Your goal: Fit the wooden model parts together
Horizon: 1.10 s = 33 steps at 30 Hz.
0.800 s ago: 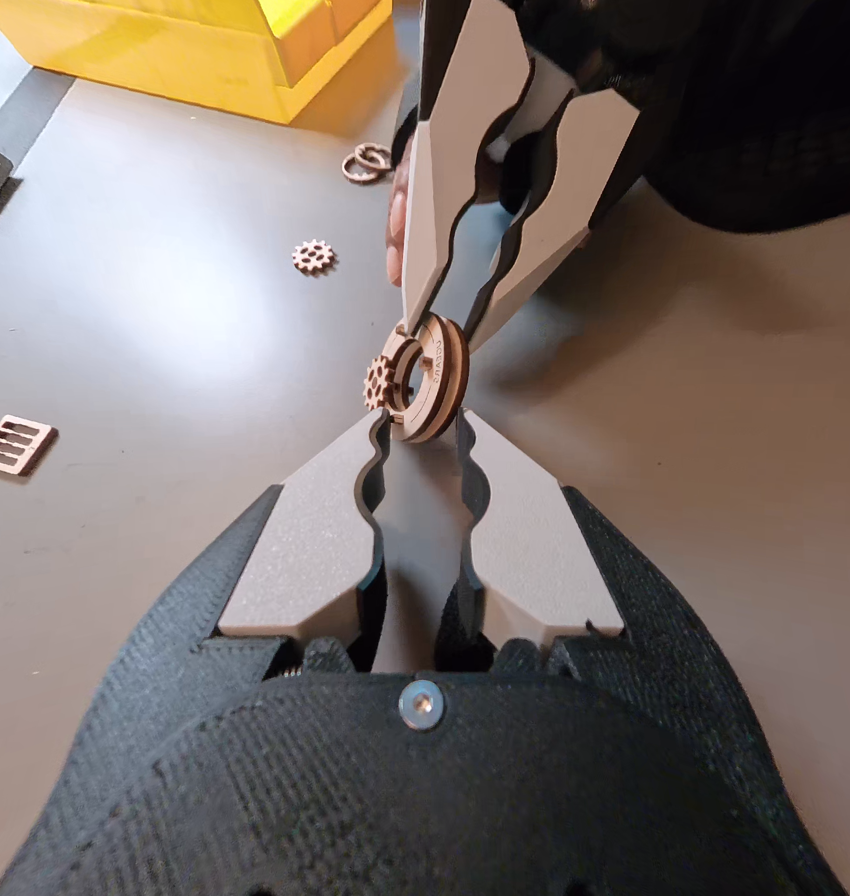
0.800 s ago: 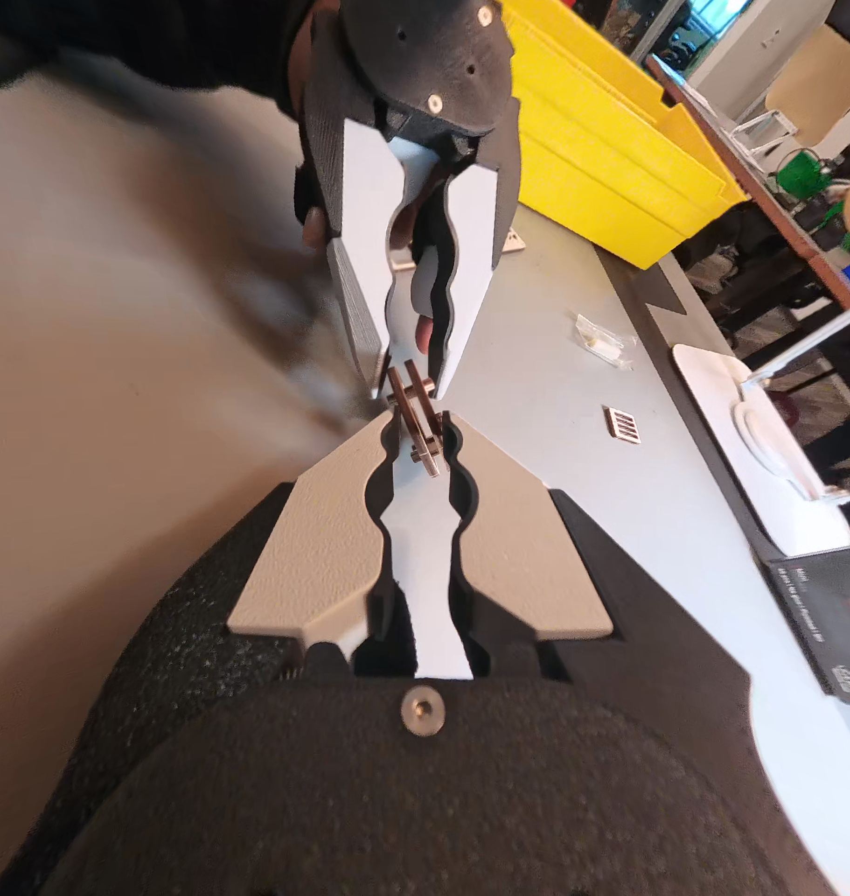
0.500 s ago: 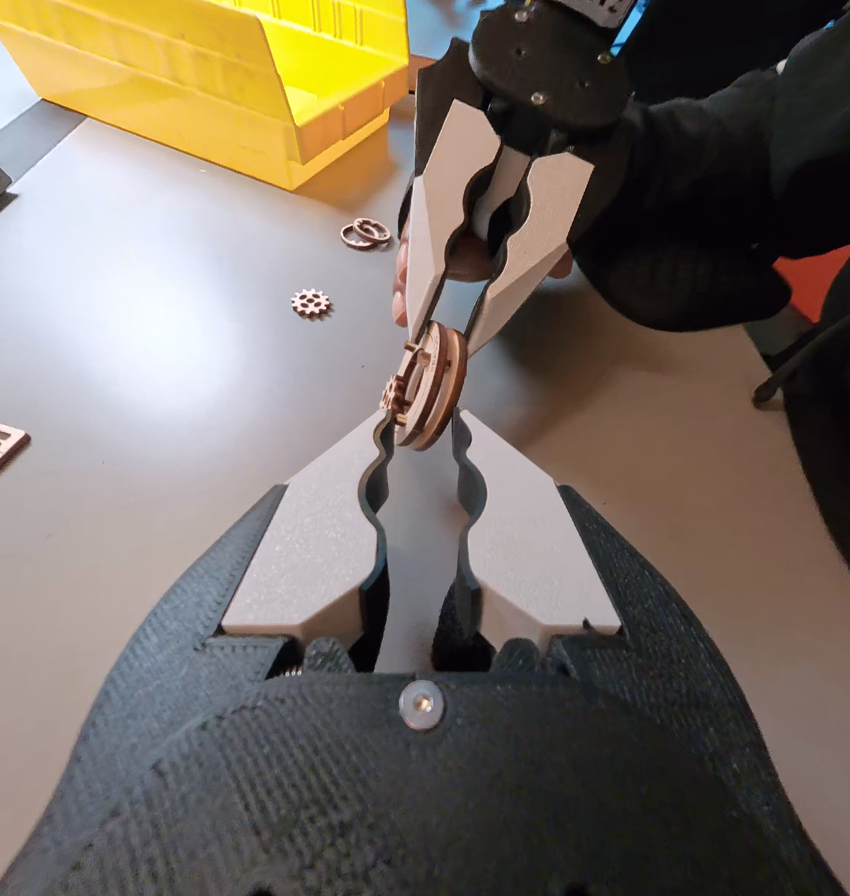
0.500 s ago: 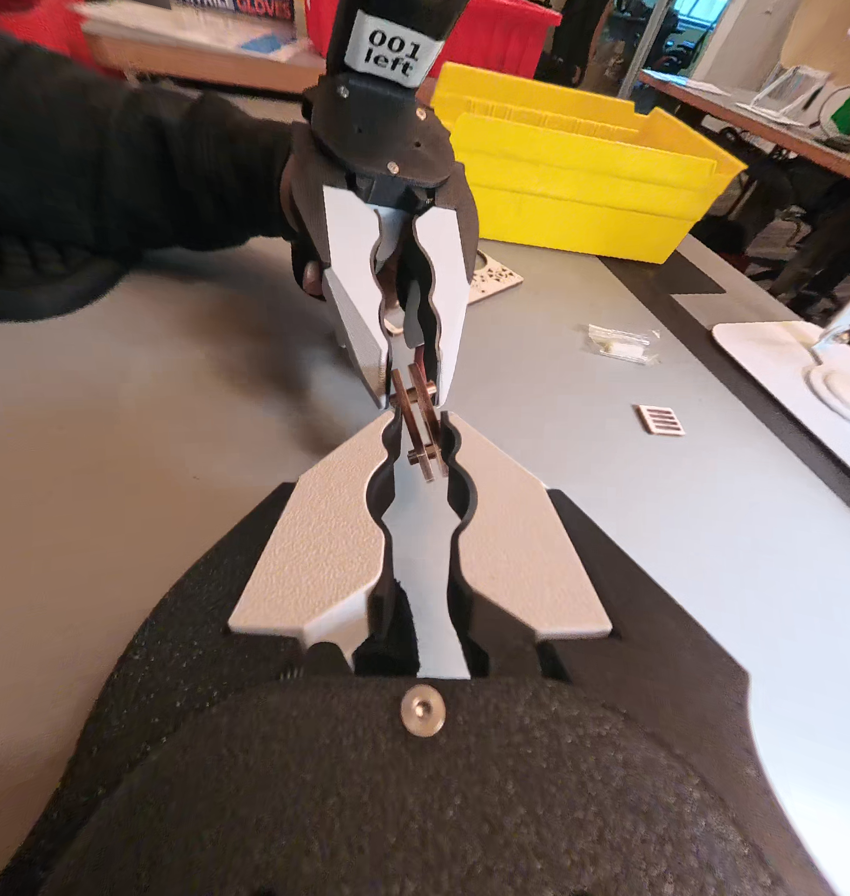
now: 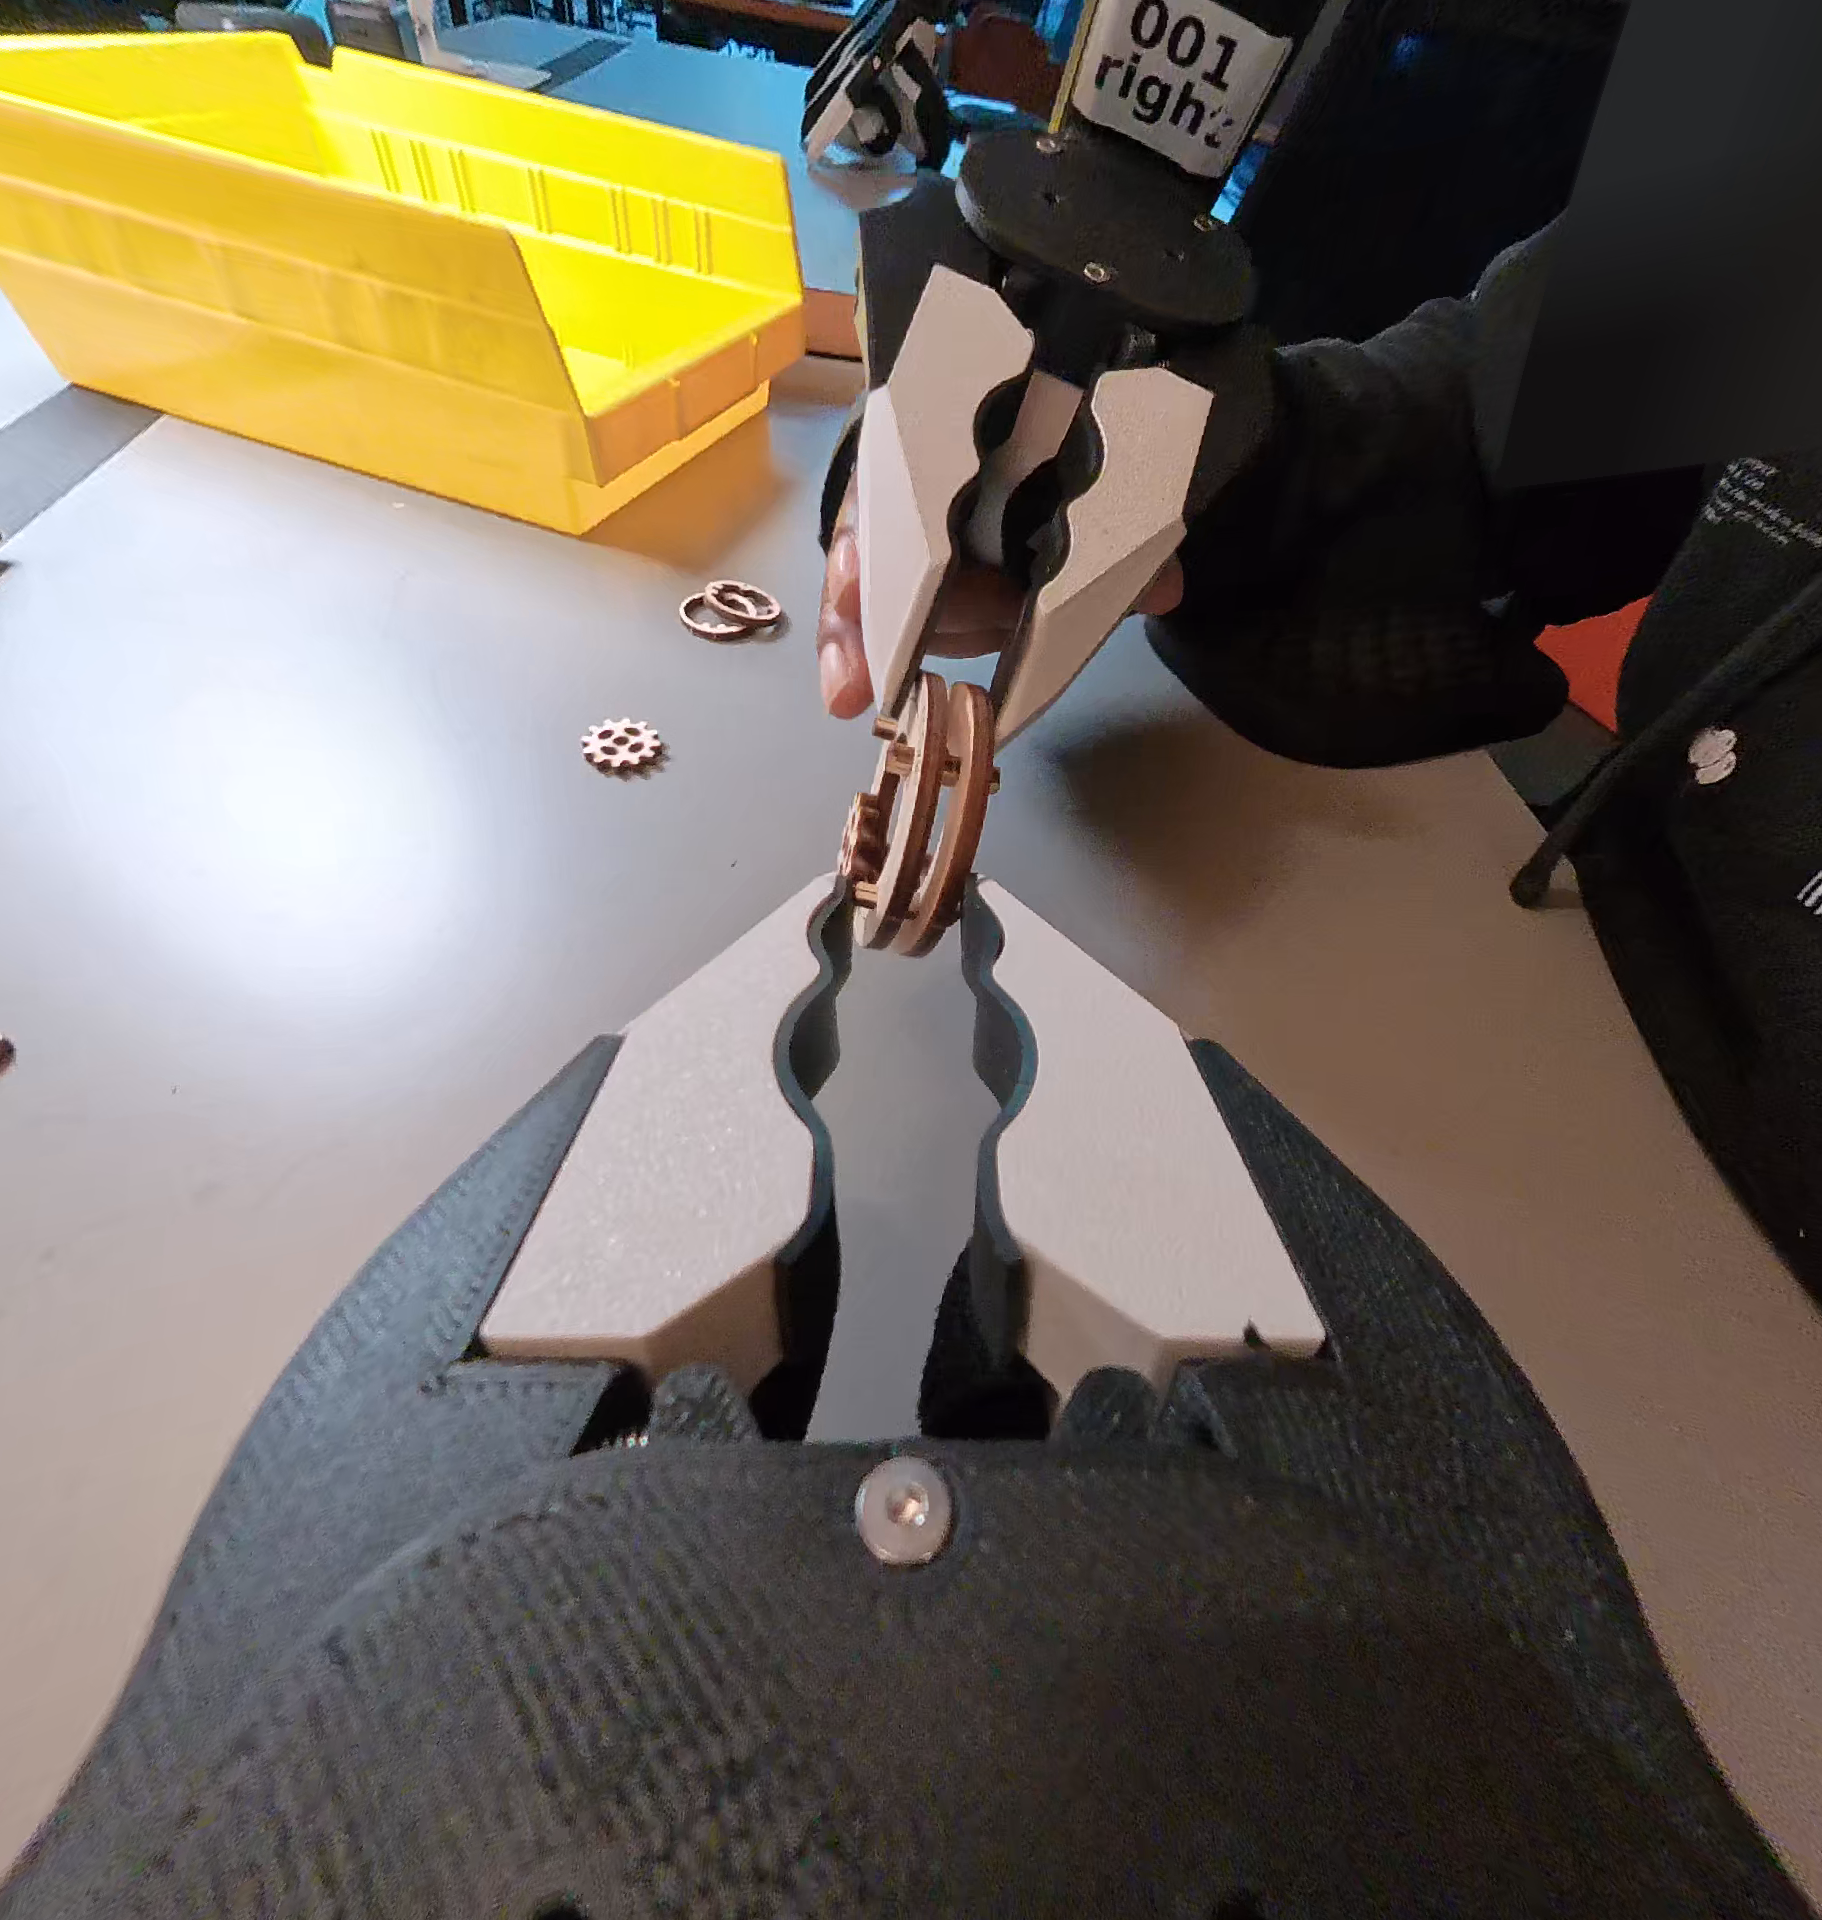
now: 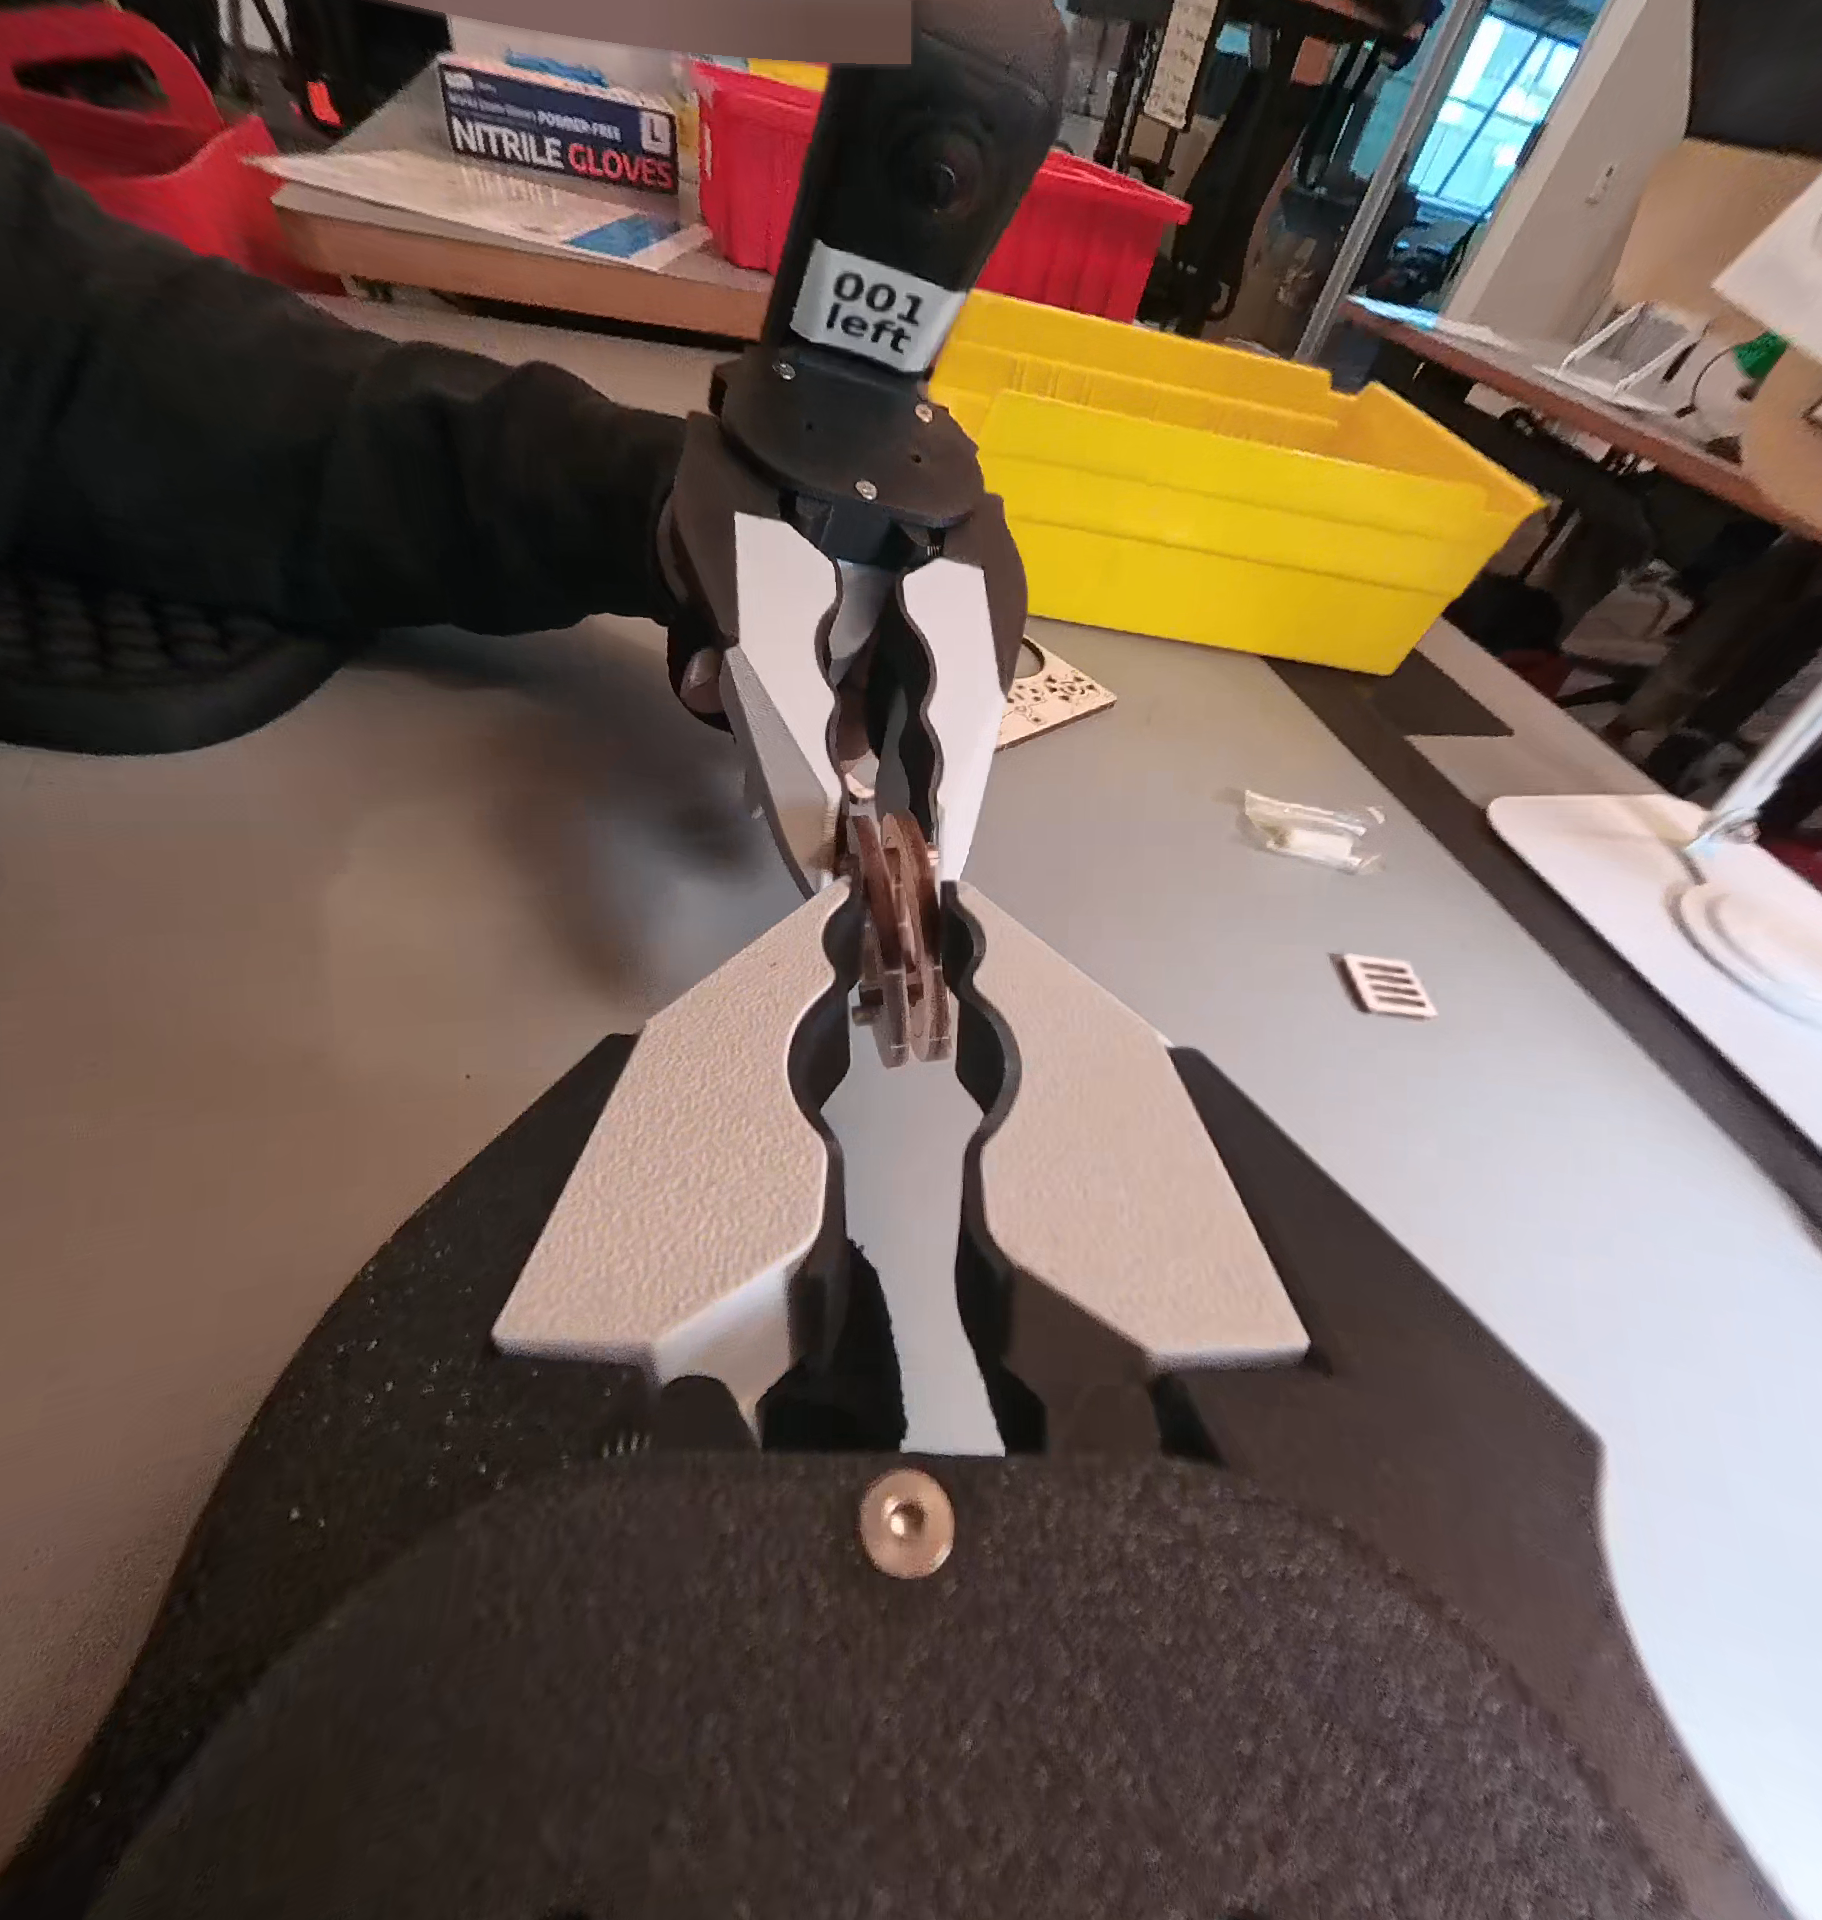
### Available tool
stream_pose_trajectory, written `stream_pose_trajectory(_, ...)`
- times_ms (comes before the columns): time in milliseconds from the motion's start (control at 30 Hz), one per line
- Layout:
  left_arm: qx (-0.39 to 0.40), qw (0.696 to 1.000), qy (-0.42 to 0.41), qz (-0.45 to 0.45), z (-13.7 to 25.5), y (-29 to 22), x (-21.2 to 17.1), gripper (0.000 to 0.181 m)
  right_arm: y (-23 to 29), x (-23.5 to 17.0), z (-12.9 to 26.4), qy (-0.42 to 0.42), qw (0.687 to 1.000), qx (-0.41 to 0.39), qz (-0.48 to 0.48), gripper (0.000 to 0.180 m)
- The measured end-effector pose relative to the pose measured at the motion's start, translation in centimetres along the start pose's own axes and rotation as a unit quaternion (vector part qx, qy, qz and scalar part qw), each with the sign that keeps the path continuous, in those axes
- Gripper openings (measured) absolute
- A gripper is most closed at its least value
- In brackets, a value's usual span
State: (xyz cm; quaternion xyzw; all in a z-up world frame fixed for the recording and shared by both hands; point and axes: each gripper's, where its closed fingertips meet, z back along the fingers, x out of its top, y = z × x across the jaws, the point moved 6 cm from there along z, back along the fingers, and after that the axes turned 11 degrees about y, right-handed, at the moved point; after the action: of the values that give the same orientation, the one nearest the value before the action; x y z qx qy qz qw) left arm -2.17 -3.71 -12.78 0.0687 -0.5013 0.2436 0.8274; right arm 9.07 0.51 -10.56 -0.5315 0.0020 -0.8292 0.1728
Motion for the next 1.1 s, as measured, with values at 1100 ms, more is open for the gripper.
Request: stream_pose_trajectory(1100, 0.009, 0.992, -0.071, -0.1, -0.5, -1.9, 1.1, 0.016, 2.6, 3.5, 0.5, -0.016, 0.995, -0.026, 0.092, 0.009)
